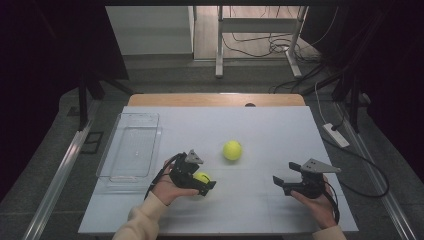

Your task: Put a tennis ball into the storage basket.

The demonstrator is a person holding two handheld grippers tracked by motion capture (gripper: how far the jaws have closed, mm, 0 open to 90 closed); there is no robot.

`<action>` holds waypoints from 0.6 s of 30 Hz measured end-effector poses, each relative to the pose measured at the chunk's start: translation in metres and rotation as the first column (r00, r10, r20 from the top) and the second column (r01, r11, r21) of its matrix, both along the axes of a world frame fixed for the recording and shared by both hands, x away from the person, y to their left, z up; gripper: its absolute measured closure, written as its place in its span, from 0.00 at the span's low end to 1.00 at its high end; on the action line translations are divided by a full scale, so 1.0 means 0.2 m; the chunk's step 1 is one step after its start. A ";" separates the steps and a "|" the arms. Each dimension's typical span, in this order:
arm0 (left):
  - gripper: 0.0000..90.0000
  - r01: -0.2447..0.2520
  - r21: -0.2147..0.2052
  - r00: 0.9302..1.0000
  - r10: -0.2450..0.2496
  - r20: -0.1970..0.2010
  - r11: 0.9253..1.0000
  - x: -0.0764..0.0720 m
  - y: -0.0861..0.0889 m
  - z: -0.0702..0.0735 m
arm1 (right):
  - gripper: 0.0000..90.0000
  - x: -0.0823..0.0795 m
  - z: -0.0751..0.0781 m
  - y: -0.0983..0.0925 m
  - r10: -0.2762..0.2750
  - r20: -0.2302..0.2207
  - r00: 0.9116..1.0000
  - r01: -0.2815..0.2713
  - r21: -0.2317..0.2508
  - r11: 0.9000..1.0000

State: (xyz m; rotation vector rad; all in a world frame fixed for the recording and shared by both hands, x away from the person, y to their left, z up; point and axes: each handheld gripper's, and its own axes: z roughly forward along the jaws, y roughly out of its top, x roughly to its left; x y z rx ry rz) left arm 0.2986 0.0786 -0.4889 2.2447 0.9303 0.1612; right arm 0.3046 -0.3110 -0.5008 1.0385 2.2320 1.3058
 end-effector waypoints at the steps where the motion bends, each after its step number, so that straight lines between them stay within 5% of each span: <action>1: 0.04 -0.001 0.002 1.000 0.001 -0.003 1.000 0.00 0.00 -0.01 | 0.16 0.00 0.00 0.00 0.001 0.000 1.000 -0.001 -0.001 1.000; 10: 0.05 -0.001 0.038 0.999 0.003 -0.044 0.999 0.02 -0.02 -0.06 | 0.16 0.00 0.00 0.00 0.001 -0.002 1.000 -0.001 -0.003 1.000; 18: 0.19 0.015 0.080 0.998 -0.009 -0.067 0.997 0.02 -0.04 -0.10 | 0.16 0.00 0.00 0.00 0.001 0.000 1.000 -0.001 -0.007 1.000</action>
